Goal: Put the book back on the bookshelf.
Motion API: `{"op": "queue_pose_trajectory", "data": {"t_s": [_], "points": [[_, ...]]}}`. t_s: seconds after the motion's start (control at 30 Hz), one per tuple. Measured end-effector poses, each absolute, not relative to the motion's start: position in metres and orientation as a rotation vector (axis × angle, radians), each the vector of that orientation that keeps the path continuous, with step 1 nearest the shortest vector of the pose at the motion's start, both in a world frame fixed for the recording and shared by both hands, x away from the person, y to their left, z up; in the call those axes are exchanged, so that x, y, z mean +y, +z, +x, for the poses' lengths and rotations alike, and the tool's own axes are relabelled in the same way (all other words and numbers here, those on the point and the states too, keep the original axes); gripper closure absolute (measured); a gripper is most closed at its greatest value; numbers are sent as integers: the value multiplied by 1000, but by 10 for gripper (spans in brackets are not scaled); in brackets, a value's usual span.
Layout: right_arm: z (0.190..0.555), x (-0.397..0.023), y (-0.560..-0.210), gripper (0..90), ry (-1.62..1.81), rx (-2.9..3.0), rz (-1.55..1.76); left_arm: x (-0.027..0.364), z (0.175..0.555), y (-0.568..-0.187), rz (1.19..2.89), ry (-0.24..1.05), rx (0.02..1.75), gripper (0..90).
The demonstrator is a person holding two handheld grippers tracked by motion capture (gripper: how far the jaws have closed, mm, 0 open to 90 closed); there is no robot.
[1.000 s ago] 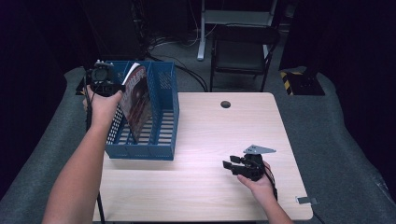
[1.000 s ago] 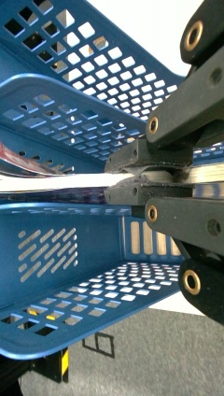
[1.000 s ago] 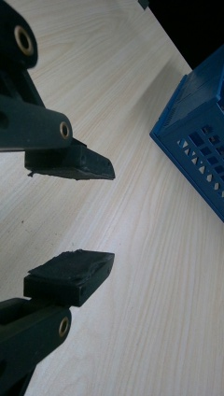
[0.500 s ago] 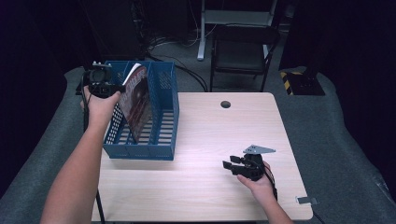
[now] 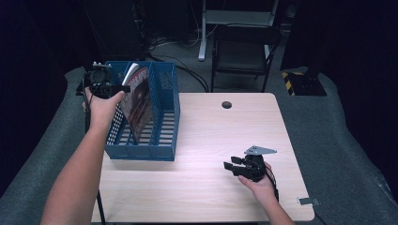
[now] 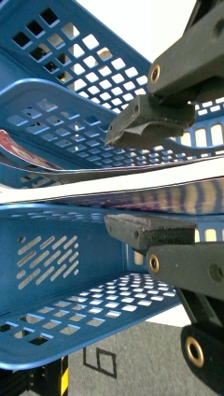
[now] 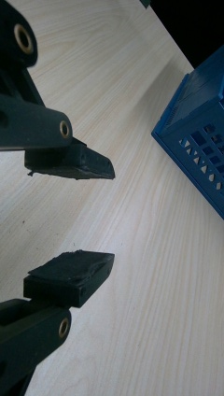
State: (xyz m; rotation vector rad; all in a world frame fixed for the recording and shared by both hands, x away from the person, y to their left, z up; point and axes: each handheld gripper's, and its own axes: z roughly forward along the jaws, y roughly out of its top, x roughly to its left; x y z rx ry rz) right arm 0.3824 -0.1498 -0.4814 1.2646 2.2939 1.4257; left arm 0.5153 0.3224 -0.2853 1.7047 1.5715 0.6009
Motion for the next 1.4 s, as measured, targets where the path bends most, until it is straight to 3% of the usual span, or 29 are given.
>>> {"op": "queue_pose_trajectory", "data": {"t_s": [0.27,0.93,1.4], "points": [[383,-149,-482,519,1423,2295,1262,322,514,-285,1696,609,1558,462],[382,-149,-483,514,1423,2296,1274,327,504,-277,1684,591,1524,458],[384,-148,-484,504,1410,2307,1270,326,487,-251,1697,584,1438,458]]}}
